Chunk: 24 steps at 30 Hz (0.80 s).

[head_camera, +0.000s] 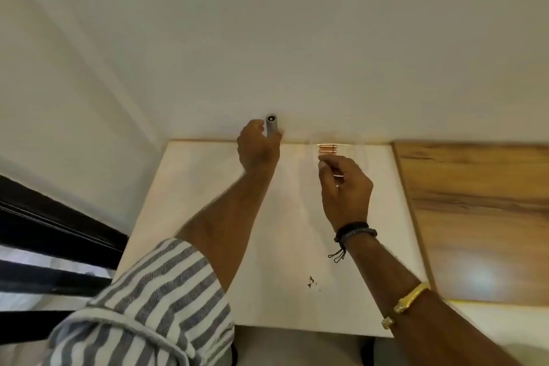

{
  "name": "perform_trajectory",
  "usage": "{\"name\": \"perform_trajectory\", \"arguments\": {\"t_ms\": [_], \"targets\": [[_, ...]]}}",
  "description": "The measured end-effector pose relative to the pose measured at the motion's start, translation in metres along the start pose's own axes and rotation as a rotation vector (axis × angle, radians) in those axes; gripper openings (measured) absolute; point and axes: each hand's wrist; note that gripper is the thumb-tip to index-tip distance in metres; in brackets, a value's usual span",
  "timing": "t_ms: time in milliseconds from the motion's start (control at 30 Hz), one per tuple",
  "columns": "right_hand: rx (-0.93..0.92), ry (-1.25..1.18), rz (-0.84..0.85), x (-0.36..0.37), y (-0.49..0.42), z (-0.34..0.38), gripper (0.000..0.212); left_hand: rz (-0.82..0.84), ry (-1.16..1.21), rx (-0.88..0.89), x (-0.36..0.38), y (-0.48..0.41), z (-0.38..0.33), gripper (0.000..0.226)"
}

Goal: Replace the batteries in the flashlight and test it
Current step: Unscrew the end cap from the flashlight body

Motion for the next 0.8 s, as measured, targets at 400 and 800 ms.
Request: {"name": "perform_trajectory", "arguments": {"t_ms": [400, 800], "targets": [[0.113, -0.06, -0.007, 0.013, -0.006, -0.025, 0.016, -0.049, -0.061, 0.09, 0.023, -0.017, 0.015, 0.024], [0.166, -0.144, -0.04, -0.018, 0.033, 0.018, 0.016, 0.087, -0.02, 0.324, -0.028, 0.088, 0.001, 0.032]]}}
Point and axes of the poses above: each hand's wrist, its own y-axis away from the middle knuckle, its own x-axis out of the palm, z = x × y, and after that the axes turned 7 degrees about x, right-handed
